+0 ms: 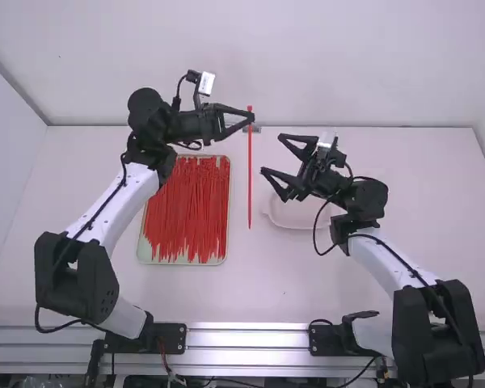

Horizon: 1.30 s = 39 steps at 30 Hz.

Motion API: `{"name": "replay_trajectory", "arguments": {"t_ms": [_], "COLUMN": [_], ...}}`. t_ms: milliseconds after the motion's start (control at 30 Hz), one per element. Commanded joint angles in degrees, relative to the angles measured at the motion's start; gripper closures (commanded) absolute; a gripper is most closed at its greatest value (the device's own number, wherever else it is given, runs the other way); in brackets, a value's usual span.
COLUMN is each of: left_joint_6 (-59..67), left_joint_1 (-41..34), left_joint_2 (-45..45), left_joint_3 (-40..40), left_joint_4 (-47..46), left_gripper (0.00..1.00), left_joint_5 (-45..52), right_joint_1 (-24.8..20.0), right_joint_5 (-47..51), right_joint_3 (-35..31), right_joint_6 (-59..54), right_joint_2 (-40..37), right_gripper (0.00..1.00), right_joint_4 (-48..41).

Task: Fasten the cable tie

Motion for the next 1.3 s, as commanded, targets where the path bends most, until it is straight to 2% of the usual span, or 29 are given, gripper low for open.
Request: {"name": "replay_trajectory", "arguments": {"t_ms": [0,167,267,433,467,567,700,867,1067,1267], "left_joint_6": [0.1,0.0,-0.1,-2.2,-2.2,-2.6,-3.1,-5.4,-10.6,-14.6], "left_joint_1": [0.7,2.3,3.1,3.1,3.1,2.9,1.6,-0.4,-1.1,-1.1], "left_joint_2": [0.0,0.0,0.0,0.0,0.0,0.0,0.0,0.0,0.0,0.0], "left_joint_3": [3.1,5.7,6.0,6.0,6.0,5.9,5.9,5.9,5.9,5.9], "left_joint_4": [-3.2,-13.4,-15.1,-16.0,-16.0,-17.5,-17.3,-17.4,-17.7,-24.3], "left_gripper": [0.98,0.98,0.98,0.98,0.98,0.98,0.98,0.98,0.98,0.98], "left_joint_5": [-0.6,-1.9,-1.7,-1.4,-1.4,-1.4,0.9,2.6,1.0,-5.2], "right_joint_1": [0.2,0.2,0.2,-1.2,-1.2,-2.9,-5.0,-6.2,-5.2,-2.7], "right_joint_5": [-0.6,-5.4,-8.7,-22.4,-22.4,-31.3,-37.2,-38.5,-38.3,-38.3], "right_joint_3": [1.7,1.7,1.7,1.7,1.7,1.7,1.7,1.7,1.6,1.6], "right_joint_6": [-4.2,-17.2,-26.5,-48.0,-48.0,-59.3,-66.1,-67.7,-71.6,-80.0], "right_joint_2": [0.1,0.1,0.1,0.1,0.1,0.1,0.1,0.1,0.1,0.1], "right_gripper": [0.00,0.00,0.00,0.00,0.00,0.00,0.00,0.00,0.00,0.00], "right_joint_4": [0.9,0.8,0.7,0.3,0.3,0.2,0.3,0.3,-0.1,-0.1]}}
